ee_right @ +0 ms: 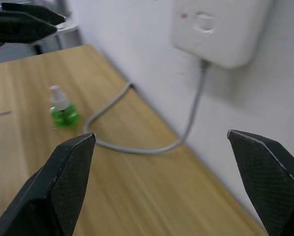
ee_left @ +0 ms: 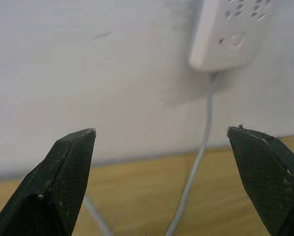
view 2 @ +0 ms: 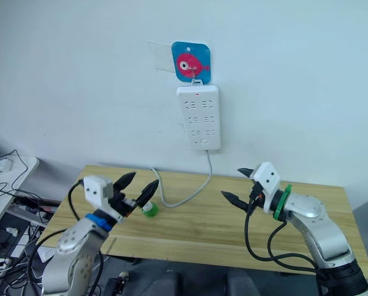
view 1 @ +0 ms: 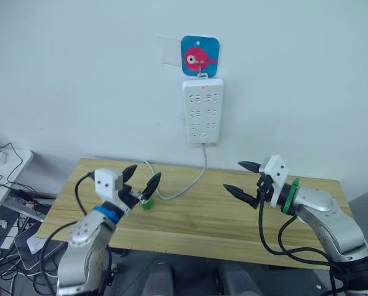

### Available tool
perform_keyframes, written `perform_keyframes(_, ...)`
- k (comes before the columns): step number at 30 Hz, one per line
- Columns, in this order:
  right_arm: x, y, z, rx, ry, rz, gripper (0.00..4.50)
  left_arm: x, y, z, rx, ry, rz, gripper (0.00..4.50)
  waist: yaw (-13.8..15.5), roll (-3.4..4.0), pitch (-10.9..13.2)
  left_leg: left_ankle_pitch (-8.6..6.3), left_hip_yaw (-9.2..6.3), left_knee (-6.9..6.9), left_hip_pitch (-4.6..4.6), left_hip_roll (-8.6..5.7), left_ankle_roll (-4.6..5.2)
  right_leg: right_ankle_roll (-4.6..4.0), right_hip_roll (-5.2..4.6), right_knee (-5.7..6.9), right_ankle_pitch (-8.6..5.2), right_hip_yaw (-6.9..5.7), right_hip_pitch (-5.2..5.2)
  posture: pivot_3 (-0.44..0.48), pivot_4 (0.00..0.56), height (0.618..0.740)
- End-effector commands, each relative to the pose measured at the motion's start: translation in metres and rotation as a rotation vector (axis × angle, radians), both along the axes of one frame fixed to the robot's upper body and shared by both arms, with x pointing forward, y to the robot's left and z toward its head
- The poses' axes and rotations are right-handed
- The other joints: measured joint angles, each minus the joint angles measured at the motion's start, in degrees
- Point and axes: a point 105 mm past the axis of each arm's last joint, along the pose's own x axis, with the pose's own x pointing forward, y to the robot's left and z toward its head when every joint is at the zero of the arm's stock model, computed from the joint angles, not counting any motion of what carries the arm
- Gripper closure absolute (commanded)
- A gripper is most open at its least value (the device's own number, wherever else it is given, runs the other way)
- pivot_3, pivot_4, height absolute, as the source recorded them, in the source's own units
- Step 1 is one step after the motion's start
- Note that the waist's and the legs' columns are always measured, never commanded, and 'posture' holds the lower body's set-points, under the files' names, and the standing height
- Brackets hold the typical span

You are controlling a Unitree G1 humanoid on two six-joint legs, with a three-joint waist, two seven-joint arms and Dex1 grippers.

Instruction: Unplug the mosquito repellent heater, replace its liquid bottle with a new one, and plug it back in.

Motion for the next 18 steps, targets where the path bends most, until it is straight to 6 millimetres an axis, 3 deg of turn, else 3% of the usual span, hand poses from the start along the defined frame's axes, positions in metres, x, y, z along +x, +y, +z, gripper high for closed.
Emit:
perform_keyframes(1, -0.003, 0.009, 0.006, 0.008, 0.01, 0.106, 0.02, -0.015, 0.017, -0.001, 0.058, -0.042, 0.078, 0.0, 0.4, -0.07, 0.0, -0.01, 0.0, 0.0, 0.01, 0.01, -0.01, 0.0, 0.0, -0.03, 0.0, 0.0, 0.01, 0.165, 0.151, 0.74)
perform_keyframes(6, -0.001, 0.026, 0.005, -0.013, 0.023, 0.225, 0.02, -0.03, 0.032, -0.036, 0.065, 0.047, 0.155, 0.0, 0.9, -0.12, 0.1, -0.06, 0.0, -0.05, 0.0, 0.01, -0.05, -0.01, 0.0, -0.31, 0.0, -0.04, 0.11, 0.17, 0.164, 0.74)
perform_keyframes(10, -0.007, 0.04, 0.01, 0.007, 0.038, 0.327, 0.02, -0.026, 0.031, -0.04, 0.035, 0.025, 0.186, 0.0, 1.3, -0.35, 0.5, -0.1, 0.0, -0.07, -0.02, 0.03, -0.11, 0.01, 0.0, -0.49, 0.01, -0.12, 0.16, 0.179, 0.176, 0.74)
perform_keyframes(18, -0.015, 0.041, 0.013, -0.044, 0.026, 0.393, 0.02, -0.03, 0.015, -0.047, -0.012, 0.056, 0.171, 0.0, 1.7, -0.3, 1.2, -0.25, -0.09, -0.08, -0.05, 0.03, -0.35, 0.03, -0.1, -0.78, 0.04, -0.16, 0.34, 0.167, 0.199, 0.74)
